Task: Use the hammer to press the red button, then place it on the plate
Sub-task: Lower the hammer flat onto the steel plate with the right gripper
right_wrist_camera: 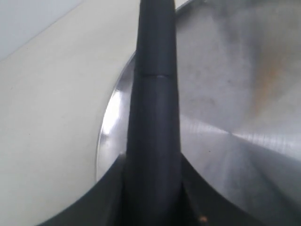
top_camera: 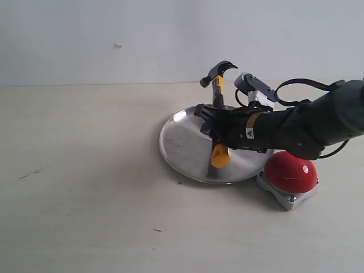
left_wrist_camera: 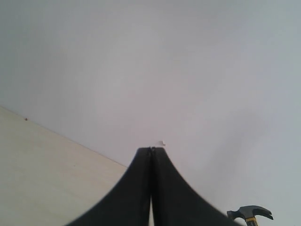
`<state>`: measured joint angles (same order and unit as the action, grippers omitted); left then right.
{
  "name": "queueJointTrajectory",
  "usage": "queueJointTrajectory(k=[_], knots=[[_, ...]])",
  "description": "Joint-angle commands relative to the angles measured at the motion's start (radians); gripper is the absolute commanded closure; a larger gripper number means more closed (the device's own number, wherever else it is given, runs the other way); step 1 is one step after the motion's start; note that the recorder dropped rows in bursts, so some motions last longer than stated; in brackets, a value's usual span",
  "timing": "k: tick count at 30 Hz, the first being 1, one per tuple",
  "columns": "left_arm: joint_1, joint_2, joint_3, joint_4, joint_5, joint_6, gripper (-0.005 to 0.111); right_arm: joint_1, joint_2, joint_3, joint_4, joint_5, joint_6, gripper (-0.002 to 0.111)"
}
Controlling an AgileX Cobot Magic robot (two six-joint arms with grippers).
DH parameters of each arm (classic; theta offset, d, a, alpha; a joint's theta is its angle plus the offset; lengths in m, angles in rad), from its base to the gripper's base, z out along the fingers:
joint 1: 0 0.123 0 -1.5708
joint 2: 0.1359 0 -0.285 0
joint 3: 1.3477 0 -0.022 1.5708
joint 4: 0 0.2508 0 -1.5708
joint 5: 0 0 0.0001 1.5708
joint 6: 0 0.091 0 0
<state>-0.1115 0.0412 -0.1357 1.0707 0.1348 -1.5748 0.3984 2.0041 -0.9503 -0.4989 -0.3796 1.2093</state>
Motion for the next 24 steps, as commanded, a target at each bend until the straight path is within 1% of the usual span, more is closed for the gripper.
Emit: queueJointTrajectory(k=[1, 6, 11, 24], knots=[[-0.001, -0.006, 0.003, -0.004, -0.001, 0.005, 0.107, -0.003, 0.031, -0.057, -0.034, -0.074, 0.011, 0.108], [-0.001, -0.006, 0.003, -0.004, -0.001, 0.005, 0.107, -0.003, 0.047, -0.078, -0.034, 0.016, 0.013, 0.108], [-0.001, -0.006, 0.003, -0.004, -0.001, 0.005, 0.107, -0.003, 0.051, -0.078, -0.106, 0.018, 0.086, 0.108], [-0.001, -0.006, 0.003, -0.004, -0.001, 0.005, 0.107, -0.003, 0.057, -0.078, -0.110, 0.018, 0.086, 0.108]])
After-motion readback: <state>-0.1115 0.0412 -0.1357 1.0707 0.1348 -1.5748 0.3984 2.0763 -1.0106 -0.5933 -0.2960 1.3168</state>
